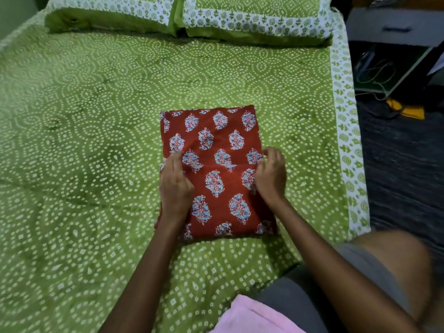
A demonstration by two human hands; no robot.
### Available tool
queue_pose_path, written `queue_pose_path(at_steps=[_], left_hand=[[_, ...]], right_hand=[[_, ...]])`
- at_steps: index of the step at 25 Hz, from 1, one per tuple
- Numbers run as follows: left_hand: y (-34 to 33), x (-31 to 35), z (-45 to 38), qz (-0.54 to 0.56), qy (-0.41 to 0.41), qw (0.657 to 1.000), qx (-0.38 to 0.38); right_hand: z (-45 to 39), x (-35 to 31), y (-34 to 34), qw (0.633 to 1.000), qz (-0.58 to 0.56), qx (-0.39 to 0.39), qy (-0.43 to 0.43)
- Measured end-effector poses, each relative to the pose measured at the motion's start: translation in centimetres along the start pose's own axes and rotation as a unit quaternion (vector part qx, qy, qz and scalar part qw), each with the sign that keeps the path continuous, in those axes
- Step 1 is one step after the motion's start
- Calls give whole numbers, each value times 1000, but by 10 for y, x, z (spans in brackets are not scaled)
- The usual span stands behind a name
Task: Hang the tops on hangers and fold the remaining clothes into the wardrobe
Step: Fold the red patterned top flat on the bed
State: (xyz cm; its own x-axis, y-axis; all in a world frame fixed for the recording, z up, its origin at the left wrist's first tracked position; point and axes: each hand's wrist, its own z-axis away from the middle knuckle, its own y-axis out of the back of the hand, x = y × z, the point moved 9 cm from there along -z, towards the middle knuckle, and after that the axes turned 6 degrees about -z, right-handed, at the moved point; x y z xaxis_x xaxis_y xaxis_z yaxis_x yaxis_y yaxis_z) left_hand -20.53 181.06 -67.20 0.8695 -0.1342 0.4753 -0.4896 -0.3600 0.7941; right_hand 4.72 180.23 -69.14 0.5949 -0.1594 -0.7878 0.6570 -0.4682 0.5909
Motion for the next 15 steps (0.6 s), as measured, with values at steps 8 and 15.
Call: queue_pose_path(at_steps=[8,15], left_hand=[[-85,-19,44,-190,-122,941,-251],[-62,-71,14,-119,-198,931,-283]], right_hand=[[64,11,-103,923,233,-273,137],[51,37,-72,874,219,-340,269]])
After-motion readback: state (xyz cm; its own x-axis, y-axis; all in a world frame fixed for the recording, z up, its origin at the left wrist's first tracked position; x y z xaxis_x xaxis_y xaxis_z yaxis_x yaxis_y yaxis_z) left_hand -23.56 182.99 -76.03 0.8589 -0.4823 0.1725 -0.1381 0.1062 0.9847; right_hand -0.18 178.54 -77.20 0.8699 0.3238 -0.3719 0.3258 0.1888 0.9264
